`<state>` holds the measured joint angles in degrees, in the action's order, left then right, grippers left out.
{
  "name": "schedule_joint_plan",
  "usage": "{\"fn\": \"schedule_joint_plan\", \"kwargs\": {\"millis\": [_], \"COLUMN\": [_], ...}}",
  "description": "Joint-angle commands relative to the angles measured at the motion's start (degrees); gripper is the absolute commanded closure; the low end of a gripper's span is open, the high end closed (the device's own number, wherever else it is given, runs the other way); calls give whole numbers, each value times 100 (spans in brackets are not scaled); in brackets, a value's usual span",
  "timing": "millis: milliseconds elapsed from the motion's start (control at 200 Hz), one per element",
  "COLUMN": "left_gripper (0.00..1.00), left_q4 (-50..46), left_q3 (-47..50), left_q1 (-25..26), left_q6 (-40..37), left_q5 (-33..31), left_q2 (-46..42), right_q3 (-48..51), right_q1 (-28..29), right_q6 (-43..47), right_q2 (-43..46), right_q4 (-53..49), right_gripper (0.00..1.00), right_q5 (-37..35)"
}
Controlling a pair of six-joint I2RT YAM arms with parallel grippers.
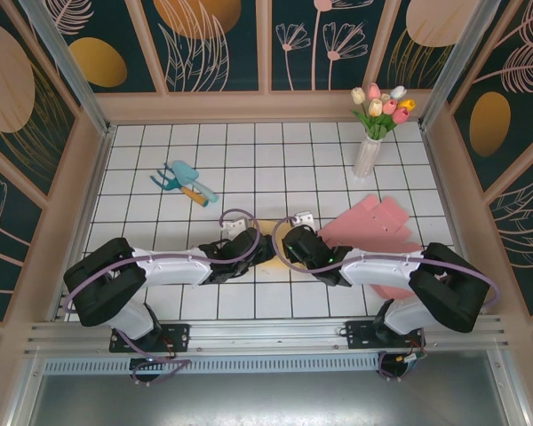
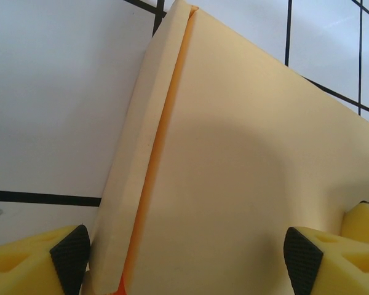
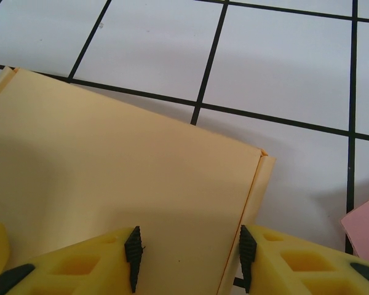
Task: Fold the paper box
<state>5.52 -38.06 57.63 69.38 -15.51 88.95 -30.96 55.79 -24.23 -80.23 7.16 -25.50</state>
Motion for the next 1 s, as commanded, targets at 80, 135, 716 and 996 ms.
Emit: {"fn": "schedule_joint_plan", "kwargs": {"millis": [80,135,716,996], "left_gripper": [15,15,14,15], "left_q4": [-547,-898,-1733,-2151], "left_q3": [-353,-505,-662,-1137], "left_q1": [125,126,244,618], "left_q6": [599,629,971,1155], "left_q5": [-72,-158,-311,-364], "left_q2": [-35,-33,-333,-87], "right_q3": [90,90,90,71], "right_q1": [-7,-7,2,2], "right_q6": [-156,-161,-179,-170], "right_q2": [-236,-250,-240,-271], "right_q4": [165,177,128,112], "right_gripper": [51,51,51,51], "right_q5": [185,185,135,106]}}
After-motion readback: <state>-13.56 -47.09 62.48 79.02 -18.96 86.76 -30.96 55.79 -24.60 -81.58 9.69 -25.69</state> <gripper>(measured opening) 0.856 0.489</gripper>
